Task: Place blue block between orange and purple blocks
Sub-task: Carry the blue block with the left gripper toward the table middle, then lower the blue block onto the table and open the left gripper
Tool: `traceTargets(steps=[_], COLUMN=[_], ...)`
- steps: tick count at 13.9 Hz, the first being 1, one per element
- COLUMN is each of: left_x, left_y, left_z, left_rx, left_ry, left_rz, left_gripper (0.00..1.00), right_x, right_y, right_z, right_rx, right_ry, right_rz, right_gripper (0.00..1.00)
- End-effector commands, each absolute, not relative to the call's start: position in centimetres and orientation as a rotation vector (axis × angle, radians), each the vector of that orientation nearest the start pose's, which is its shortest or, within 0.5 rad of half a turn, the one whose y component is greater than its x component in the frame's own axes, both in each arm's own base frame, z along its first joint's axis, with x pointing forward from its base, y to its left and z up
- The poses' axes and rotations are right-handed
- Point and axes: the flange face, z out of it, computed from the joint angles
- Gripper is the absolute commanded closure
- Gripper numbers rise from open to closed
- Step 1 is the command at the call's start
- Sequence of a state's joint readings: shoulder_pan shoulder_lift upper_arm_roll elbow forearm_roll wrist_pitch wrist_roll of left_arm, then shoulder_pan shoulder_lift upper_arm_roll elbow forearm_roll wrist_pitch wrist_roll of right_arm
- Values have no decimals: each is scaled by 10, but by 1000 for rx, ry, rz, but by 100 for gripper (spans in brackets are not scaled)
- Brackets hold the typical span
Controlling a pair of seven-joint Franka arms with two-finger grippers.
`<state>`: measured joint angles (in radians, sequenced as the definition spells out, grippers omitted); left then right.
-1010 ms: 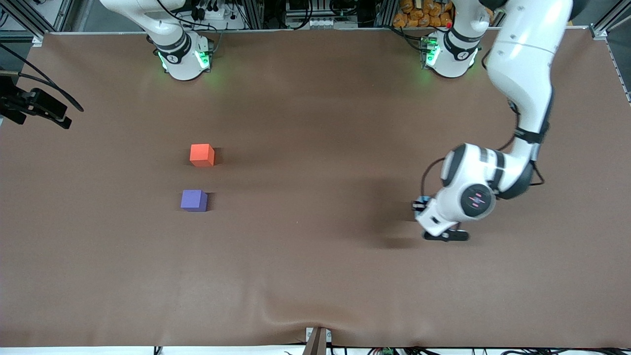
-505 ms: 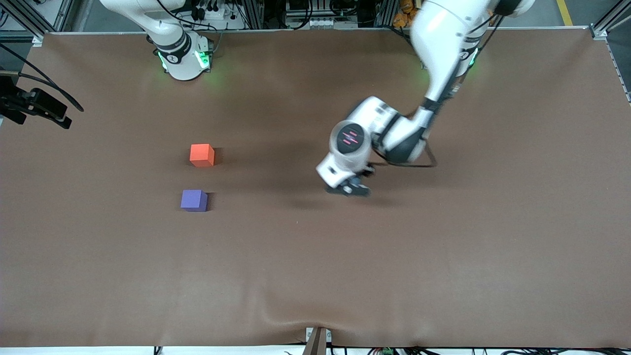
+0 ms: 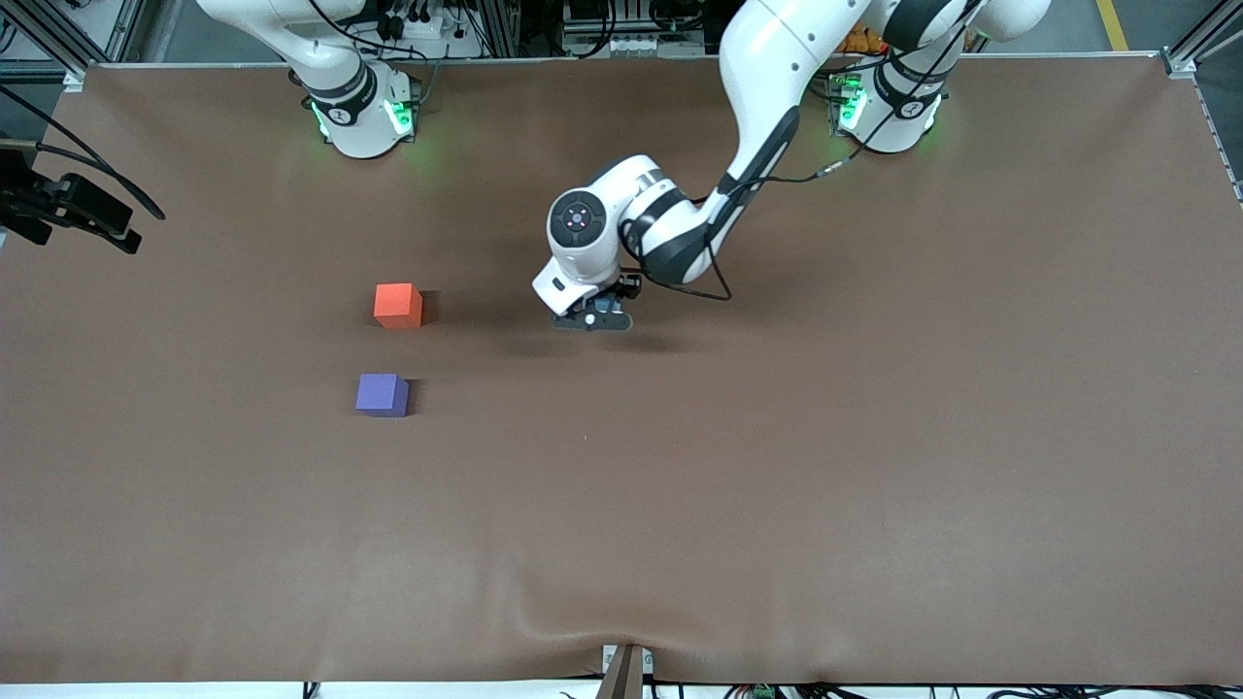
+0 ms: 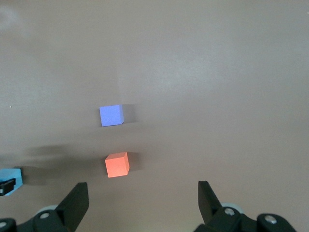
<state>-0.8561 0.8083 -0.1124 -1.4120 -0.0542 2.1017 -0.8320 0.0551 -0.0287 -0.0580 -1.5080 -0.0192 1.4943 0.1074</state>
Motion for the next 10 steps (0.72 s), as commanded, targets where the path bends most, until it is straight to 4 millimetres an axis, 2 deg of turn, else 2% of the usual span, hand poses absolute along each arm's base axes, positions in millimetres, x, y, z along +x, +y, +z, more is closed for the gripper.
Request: traceTargets(steps=[1,2,3,4,6,8,9,10], left_x=[420,418,424,436,462,496,517,537], left_y=[-592,-596,-594,-589,-573,-545,-521,-493], left_z=[202,211,224,246,292,351,376,398], left_rx=[-3149,-3153,-3164,-3185,-3226,-3270,-3278,-3278], left_ry=[125,140,134,116,65,-5,-61,-125], left_rz=[218,195,167,128,41,-74,-121,-140], left_gripper=[0,0,0,0,0,0,0,0], right_x=[538,538,539,539,549,552,555,558], right_y=[-4,-3,-2,0,3,17,25,43], right_z=[667,667,666,666,650,642,633,622], right_rx=[-3157,-3157,-3159,-3159,-3166,-3170,-3172,-3176], right_ry=[158,156,151,147,135,91,69,23], right_rz=[-26,-26,-21,-26,24,45,76,126], right_gripper=[0,0,0,0,0,0,0,0])
